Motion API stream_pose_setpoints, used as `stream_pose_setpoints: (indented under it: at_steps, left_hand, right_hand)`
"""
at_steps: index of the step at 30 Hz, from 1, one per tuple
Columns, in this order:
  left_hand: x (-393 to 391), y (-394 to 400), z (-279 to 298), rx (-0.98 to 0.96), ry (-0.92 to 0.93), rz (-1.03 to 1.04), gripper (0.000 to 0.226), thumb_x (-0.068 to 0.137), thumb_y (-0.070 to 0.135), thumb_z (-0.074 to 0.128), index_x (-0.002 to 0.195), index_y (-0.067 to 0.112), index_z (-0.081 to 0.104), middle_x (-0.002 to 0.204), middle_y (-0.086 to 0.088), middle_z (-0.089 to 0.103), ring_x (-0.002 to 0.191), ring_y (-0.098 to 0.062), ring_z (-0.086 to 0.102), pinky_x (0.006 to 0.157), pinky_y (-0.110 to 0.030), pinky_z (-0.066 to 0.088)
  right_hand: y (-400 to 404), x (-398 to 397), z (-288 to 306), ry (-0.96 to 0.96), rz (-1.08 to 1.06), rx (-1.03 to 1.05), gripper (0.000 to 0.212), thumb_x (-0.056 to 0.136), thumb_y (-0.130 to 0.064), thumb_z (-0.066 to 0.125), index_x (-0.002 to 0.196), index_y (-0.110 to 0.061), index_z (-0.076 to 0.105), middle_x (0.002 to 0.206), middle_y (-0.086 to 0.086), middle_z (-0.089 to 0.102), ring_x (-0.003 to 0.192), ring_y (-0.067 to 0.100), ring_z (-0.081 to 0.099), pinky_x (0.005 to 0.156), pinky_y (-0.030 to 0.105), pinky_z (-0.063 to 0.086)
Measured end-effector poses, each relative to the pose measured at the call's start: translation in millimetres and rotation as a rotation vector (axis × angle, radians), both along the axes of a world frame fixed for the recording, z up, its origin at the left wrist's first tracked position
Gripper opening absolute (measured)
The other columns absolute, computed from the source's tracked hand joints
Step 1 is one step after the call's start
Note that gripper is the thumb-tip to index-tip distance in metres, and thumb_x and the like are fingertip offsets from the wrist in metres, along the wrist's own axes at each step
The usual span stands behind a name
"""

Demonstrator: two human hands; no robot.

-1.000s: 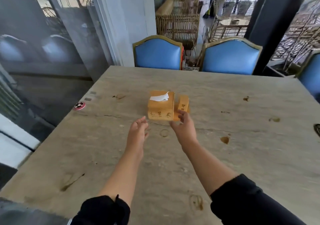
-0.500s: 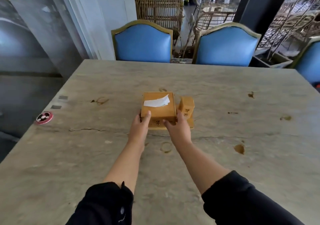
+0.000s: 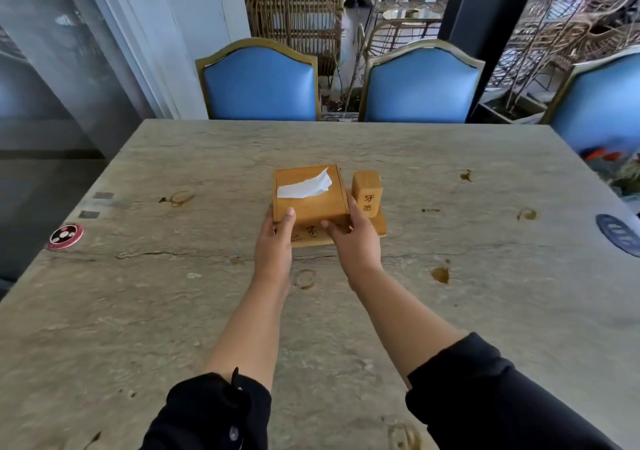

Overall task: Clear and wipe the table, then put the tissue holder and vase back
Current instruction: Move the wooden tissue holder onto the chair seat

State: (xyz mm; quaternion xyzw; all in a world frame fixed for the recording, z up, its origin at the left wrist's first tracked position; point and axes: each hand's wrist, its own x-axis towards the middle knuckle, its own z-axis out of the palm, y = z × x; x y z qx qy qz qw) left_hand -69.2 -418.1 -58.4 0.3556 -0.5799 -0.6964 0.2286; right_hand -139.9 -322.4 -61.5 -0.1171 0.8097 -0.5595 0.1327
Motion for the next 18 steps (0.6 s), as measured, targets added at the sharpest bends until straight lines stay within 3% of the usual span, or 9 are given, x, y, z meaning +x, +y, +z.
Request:
stream_pose_setpoints:
  at_steps: [2, 5, 10, 15, 18]
  left_hand:
    - [0.3, 19.7, 10.6, 0.025, 0.015, -0.017, 0.029, 0.091, 0.047, 0.056, 0.12, 0.044, 0.052, 0.111, 0.022, 0.058, 0.101, 0.005, 0.052, 0.088, -0.029, 0.039]
    - [1.6, 60.4, 27.0, 0.021, 0.066, -0.035, 0.04, 0.089, 0.045, 0.059, 0.128, 0.038, 0.053, 0.121, 0.01, 0.062, 0.106, -0.005, 0.06, 0.081, -0.026, 0.046]
    - [4.4, 155.3, 51.3, -0.009, 0.12, -0.099, 0.039, 0.091, 0.039, 0.06, 0.129, 0.032, 0.055, 0.118, 0.009, 0.065, 0.102, -0.004, 0.062, 0.081, -0.023, 0.049]
    - [0.1, 266.8, 63.3, -0.003, 0.142, -0.139, 0.043, 0.09, 0.039, 0.061, 0.131, 0.03, 0.052, 0.12, 0.007, 0.063, 0.103, -0.006, 0.062, 0.078, -0.023, 0.049]
    - [-5.8, 337.5, 64.1, -0.002, 0.153, -0.167, 0.042, 0.089, 0.042, 0.062, 0.129, 0.033, 0.053, 0.119, 0.009, 0.064, 0.106, -0.008, 0.061, 0.082, -0.027, 0.049]
  right_hand:
    - [24.3, 2.5, 10.8, 0.002, -0.015, -0.021, 0.071, 0.084, -0.033, 0.069, 0.146, -0.035, 0.034, 0.136, -0.005, 0.053, 0.122, 0.014, 0.052, 0.102, 0.038, 0.046]
    - [71.2, 9.3, 26.3, -0.002, -0.046, -0.045, 0.07, 0.086, -0.033, 0.067, 0.148, -0.033, 0.032, 0.136, -0.004, 0.054, 0.121, 0.014, 0.052, 0.099, 0.035, 0.046]
    - [170.9, 18.0, 48.8, -0.022, -0.103, -0.094, 0.071, 0.085, -0.032, 0.069, 0.146, -0.035, 0.034, 0.134, -0.006, 0.056, 0.121, 0.014, 0.052, 0.101, 0.037, 0.046]
    - [290.3, 21.2, 71.9, -0.027, -0.132, -0.13, 0.069, 0.087, -0.026, 0.069, 0.147, -0.031, 0.036, 0.13, -0.007, 0.057, 0.114, 0.007, 0.052, 0.092, 0.023, 0.042]
    - [363.5, 19.3, 81.5, -0.014, -0.145, -0.125, 0.071, 0.087, -0.025, 0.069, 0.148, -0.029, 0.033, 0.137, -0.004, 0.054, 0.119, 0.01, 0.05, 0.095, 0.022, 0.04]
